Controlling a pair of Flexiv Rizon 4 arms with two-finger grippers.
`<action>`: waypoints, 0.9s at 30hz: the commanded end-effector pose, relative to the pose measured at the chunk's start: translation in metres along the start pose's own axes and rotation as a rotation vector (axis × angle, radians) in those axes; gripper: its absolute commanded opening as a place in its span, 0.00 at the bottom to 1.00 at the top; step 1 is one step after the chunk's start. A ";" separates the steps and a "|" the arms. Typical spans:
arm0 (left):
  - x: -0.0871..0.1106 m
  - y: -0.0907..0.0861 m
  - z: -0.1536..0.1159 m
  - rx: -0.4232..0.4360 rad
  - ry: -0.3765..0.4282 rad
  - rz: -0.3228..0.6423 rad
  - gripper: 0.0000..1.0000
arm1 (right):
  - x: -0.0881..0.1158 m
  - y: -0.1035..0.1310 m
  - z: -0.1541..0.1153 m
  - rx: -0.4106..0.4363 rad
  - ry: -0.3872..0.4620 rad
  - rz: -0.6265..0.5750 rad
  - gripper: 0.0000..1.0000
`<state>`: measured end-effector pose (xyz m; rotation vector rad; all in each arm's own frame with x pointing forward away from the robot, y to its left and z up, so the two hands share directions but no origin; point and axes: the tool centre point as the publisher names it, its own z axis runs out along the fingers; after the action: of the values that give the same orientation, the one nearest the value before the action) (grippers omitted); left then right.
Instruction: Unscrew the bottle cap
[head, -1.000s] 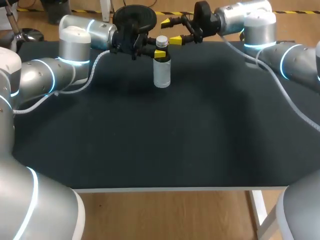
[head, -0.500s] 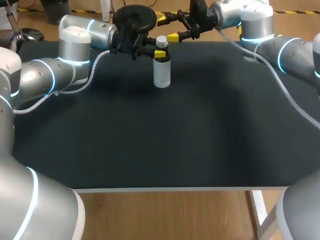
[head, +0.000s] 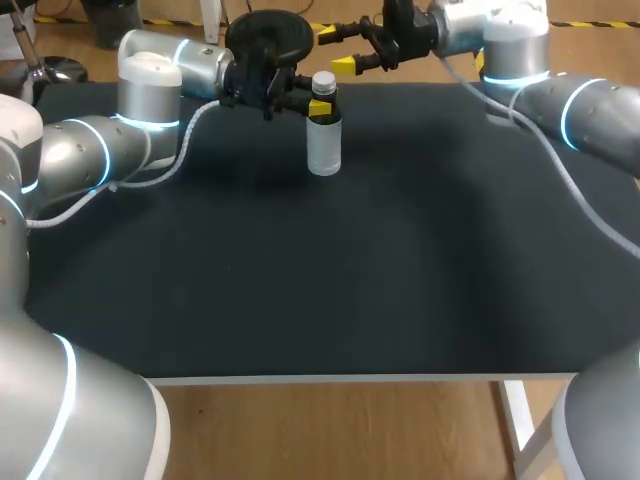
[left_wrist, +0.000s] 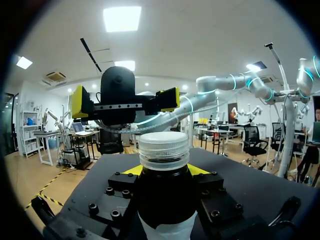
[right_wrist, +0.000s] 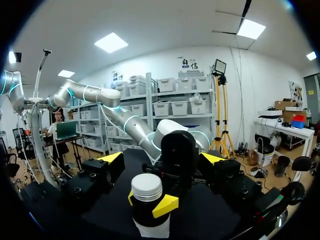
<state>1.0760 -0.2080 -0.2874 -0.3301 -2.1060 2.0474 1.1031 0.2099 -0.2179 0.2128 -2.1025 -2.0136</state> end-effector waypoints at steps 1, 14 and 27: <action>-0.007 0.003 -0.001 0.006 0.066 -0.001 0.00 | 0.021 0.003 -0.002 0.011 -0.566 0.003 1.00; -0.007 0.003 -0.001 0.006 0.066 -0.001 0.00 | 0.019 -0.004 -0.007 0.024 -0.822 -0.020 1.00; -0.007 0.003 -0.001 0.006 0.066 -0.001 0.00 | 0.013 -0.020 -0.010 -0.005 -0.957 0.011 1.00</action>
<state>1.0760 -0.2080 -0.2874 -0.3303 -2.1060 2.0472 1.0987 0.1970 -0.2362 -0.0134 -2.2151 -2.1164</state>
